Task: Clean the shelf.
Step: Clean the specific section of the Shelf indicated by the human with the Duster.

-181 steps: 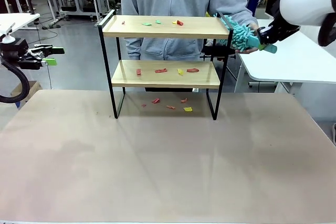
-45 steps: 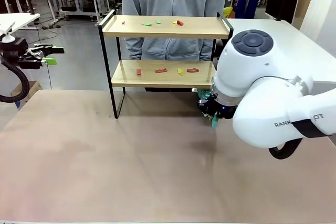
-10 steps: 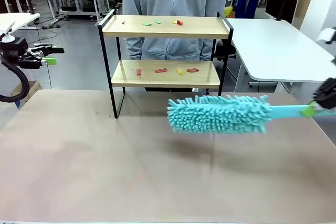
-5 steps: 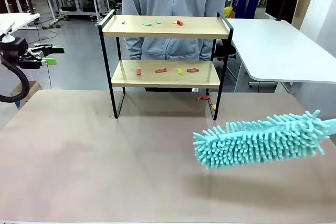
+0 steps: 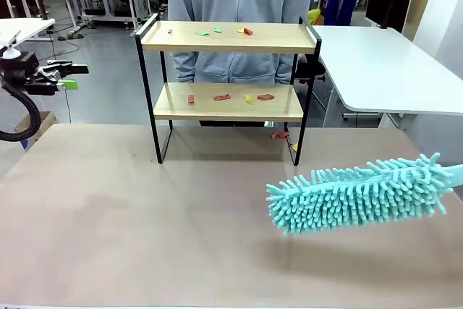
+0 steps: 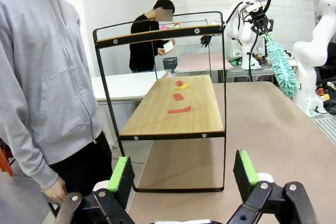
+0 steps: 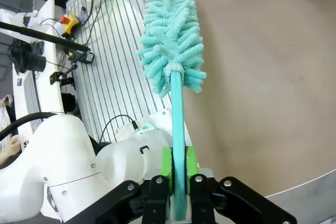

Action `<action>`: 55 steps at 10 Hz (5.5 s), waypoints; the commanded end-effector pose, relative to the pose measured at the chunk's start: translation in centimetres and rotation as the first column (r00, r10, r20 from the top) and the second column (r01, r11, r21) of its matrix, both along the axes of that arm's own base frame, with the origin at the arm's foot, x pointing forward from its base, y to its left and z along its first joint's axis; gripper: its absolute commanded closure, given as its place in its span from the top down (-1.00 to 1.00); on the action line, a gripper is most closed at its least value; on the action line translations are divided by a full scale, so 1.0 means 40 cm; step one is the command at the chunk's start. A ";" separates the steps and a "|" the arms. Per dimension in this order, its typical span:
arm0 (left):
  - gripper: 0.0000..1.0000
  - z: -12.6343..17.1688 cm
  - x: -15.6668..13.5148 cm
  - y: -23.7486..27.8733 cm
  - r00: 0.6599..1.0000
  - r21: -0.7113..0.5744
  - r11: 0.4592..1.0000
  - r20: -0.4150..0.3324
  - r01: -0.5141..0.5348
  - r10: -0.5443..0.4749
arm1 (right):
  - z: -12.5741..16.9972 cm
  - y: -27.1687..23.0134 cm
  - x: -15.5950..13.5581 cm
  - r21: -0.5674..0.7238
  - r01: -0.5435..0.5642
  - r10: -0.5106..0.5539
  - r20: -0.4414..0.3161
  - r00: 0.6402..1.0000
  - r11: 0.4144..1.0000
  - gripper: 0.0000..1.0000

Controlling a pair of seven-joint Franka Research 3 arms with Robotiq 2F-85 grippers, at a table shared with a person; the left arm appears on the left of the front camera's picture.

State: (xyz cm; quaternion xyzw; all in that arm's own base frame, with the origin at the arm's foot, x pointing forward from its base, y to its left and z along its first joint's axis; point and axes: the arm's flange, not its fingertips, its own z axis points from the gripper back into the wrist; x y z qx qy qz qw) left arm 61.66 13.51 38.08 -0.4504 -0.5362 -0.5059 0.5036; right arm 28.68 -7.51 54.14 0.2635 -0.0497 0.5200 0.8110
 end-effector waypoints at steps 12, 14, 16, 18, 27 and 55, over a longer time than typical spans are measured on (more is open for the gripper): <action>1.00 0.003 -0.005 0.000 1.000 0.003 1.000 0.010 0.003 -0.003 | 0.000 0.003 -0.001 0.028 -0.001 0.001 0.006 1.000 1.000 -0.74; 1.00 0.003 -0.005 0.000 1.000 0.003 1.000 0.010 0.003 -0.003 | 0.000 0.003 -0.001 0.028 -0.001 0.001 0.006 1.000 1.000 -0.74; 1.00 0.003 -0.005 0.000 1.000 0.003 1.000 0.010 0.003 -0.003 | 0.000 0.003 -0.001 0.028 -0.001 0.001 0.006 1.000 1.000 -0.74; 1.00 0.003 -0.005 0.000 1.000 0.003 1.000 0.010 0.003 -0.003 | 0.000 0.003 -0.001 0.028 -0.001 0.001 0.006 1.000 1.000 -0.74; 1.00 0.003 -0.005 0.000 1.000 0.003 1.000 0.010 0.003 -0.003 | 0.000 0.003 -0.001 0.028 -0.001 0.001 0.006 1.000 1.000 -0.74; 1.00 0.003 -0.005 0.000 1.000 0.003 1.000 0.010 0.003 -0.003 | 0.618 1.135 0.075 0.282 0.842 -0.887 0.189 0.421 0.459 -0.74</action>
